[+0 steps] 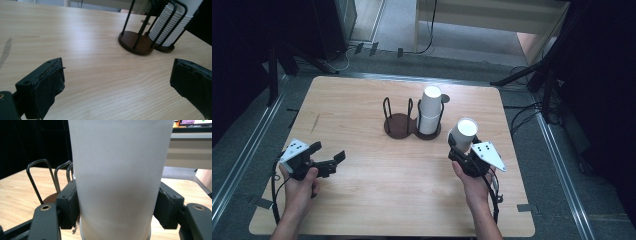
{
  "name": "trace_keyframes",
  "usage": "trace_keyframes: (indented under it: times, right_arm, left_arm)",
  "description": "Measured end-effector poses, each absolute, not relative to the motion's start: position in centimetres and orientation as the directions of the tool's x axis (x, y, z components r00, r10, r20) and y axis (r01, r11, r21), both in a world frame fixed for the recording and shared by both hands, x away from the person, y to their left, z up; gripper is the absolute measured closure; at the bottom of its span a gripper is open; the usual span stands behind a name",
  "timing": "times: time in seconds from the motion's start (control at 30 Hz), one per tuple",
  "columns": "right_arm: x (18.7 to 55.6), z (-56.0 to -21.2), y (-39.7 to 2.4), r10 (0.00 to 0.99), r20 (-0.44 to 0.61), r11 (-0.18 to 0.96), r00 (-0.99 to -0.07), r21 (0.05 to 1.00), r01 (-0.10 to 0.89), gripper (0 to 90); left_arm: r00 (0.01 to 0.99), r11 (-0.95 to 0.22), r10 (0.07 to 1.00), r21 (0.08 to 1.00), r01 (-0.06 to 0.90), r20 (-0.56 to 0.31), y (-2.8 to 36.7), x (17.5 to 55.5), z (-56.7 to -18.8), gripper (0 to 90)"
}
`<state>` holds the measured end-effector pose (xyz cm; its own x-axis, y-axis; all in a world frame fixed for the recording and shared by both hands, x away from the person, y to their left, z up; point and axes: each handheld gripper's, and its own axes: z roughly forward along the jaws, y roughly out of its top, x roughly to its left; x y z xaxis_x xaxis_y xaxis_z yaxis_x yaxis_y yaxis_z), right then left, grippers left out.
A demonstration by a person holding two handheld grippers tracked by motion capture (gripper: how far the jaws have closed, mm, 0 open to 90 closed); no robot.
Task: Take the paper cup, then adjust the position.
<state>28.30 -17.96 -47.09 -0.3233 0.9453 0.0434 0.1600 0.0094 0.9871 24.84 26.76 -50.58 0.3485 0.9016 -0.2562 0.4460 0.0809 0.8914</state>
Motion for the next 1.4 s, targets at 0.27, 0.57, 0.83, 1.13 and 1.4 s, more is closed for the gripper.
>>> trace_keyframes:
  times: [0.27, 0.57, 0.83, 1.13, 1.4]
  right_arm:
    - [27.7, -47.5, -17.1, 0.941, 0.005, 0.054, -0.338, 0.985, 0.166, 31.7]
    - [27.1, -48.6, -15.2, 0.928, -0.039, 0.111, -0.371, 0.978, 0.176, 31.4]
    - [26.8, -49.3, -14.2, 0.923, -0.118, 0.192, -0.365, 0.966, 0.173, 31.1]
    - [26.3, -49.4, -12.6, 0.900, -0.226, 0.293, -0.372, 0.947, 0.135, 31.0]
    - [25.2, -50.0, -10.9, 0.844, -0.389, 0.440, -0.370, 0.896, 0.062, 30.8]
  left_arm:
    - [0.429, 0.084, 0.857, 0.898, 0.432, -0.286, 23.1, 26.2, -48.3, 0.0]
    - [0.520, -0.038, 0.826, 0.899, 0.437, -0.218, 19.6, 26.1, -47.5, 0.0]
    - [0.563, -0.061, 0.797, 0.900, 0.432, -0.216, 17.8, 25.7, -47.3, 0.0]
    - [0.630, -0.061, 0.735, 0.901, 0.429, -0.250, 16.3, 25.1, -46.0, 0.0]
    - [0.685, -0.115, 0.695, 0.907, 0.405, -0.217, 15.0, 24.7, -45.6, 0.0]
